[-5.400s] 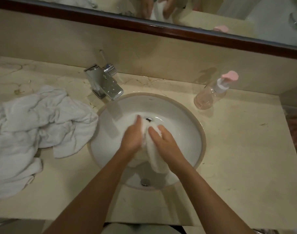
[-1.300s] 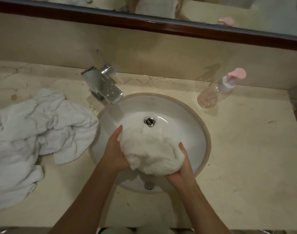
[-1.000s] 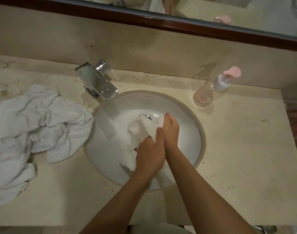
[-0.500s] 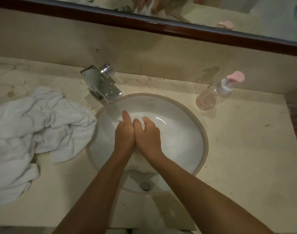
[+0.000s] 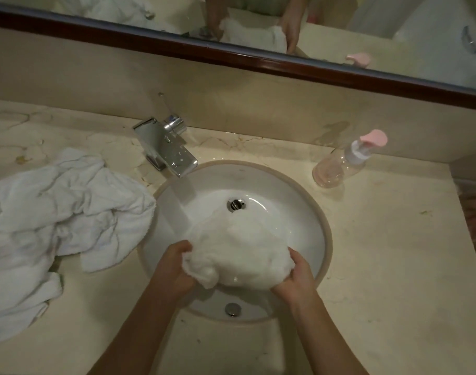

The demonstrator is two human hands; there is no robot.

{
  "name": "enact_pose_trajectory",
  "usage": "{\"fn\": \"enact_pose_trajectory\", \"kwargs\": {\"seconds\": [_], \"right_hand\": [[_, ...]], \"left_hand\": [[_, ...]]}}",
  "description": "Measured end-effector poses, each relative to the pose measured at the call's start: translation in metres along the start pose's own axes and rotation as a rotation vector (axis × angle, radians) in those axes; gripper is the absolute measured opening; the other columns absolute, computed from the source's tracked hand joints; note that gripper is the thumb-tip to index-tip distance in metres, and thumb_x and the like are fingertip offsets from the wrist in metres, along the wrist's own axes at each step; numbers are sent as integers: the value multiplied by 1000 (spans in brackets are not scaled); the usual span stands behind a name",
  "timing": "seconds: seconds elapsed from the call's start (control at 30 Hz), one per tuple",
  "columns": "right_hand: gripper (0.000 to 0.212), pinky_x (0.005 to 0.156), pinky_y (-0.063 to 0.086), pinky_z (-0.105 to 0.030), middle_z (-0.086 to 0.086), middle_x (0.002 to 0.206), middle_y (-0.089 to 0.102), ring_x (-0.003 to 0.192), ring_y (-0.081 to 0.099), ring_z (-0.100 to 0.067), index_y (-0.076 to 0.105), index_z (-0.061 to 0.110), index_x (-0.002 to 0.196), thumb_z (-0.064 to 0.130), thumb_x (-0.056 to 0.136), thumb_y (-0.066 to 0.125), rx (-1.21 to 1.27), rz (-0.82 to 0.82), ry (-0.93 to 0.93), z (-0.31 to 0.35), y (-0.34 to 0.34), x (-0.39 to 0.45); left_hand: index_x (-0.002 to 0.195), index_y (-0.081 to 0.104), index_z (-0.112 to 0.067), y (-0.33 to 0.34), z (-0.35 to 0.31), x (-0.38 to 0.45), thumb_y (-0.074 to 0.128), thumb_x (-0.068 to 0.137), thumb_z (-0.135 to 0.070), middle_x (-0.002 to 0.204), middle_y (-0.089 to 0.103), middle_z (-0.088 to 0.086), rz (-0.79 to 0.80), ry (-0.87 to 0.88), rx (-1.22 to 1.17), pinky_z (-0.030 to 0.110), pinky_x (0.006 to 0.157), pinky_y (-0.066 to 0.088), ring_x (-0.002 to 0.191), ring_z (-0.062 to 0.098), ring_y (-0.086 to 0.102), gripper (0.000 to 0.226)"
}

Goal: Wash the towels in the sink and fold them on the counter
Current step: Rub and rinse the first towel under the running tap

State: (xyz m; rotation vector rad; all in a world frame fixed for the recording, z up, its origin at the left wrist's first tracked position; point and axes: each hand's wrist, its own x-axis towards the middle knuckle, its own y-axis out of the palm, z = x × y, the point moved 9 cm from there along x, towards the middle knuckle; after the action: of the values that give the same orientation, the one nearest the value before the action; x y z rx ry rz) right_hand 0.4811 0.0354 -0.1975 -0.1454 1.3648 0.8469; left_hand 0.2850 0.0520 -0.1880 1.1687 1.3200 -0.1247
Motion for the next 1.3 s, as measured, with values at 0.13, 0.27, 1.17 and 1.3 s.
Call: {"fn": "enact_pose_trajectory", "kwargs": {"seconds": [0.13,0.27,1.17,1.3], "right_hand": [[43,104,47,-43,-16,119,71,115,66,-31,71,3,116,38,101,50,-244,157,-51,-7,42,-35],[36,70,46,-24,15,66,60,67,56,-2,57,20,71,31,104,51,-913,153,-560,8,101,-49],[26,77,61,-42,-19,102,75,88,75,-33,80,3,95,25,88,69,-16,138,-60,20,37,-16],[25,48,58,-29,-2,65,74,57,72,-16,78,21,53,13,75,69,-151,58,-115,2,-2,-19]], "left_hand": [[107,70,2,25,0,-5,45,90,-34,99,69,18,83,0,-7,31,78,50,85,30,67,47],[112,69,-6,56,-6,-13,41,99,-56,106,72,11,-285,206,620,44,97,51,100,29,68,59],[74,62,-5,15,-38,-31,53,70,-9,68,59,6,-463,445,565,28,57,44,66,25,55,11],[127,57,6,10,-5,-12,47,76,-18,115,61,24,-82,76,-45,42,94,51,107,40,60,56]]}}
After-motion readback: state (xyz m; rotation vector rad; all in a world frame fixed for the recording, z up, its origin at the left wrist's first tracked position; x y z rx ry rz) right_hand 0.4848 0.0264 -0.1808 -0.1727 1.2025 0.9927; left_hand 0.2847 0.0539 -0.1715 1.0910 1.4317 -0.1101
